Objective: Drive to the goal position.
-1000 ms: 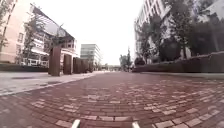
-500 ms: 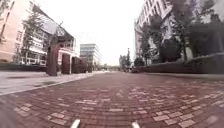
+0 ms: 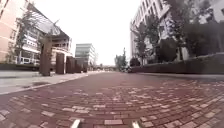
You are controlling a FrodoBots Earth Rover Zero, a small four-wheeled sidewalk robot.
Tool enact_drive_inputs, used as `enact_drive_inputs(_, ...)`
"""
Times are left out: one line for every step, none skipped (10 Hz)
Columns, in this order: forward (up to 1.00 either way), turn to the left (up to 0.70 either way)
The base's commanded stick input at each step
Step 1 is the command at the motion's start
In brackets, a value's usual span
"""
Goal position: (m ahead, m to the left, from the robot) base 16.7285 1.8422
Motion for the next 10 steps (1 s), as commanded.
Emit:
enact_drive_inputs(0.70, 0.00)
enact_drive_inputs(0.70, 0.00)
enact_drive_inputs(0.70, 0.00)
enact_drive_inputs(0.70, 0.00)
enact_drive_inputs(0.70, 0.00)
enact_drive_inputs(0.70, 0.00)
enact_drive_inputs(0.70, 0.00)
enact_drive_inputs(0.70, 0.00)
enact_drive_inputs(0.70, 0.00)
enact_drive_inputs(0.70, 0.00)
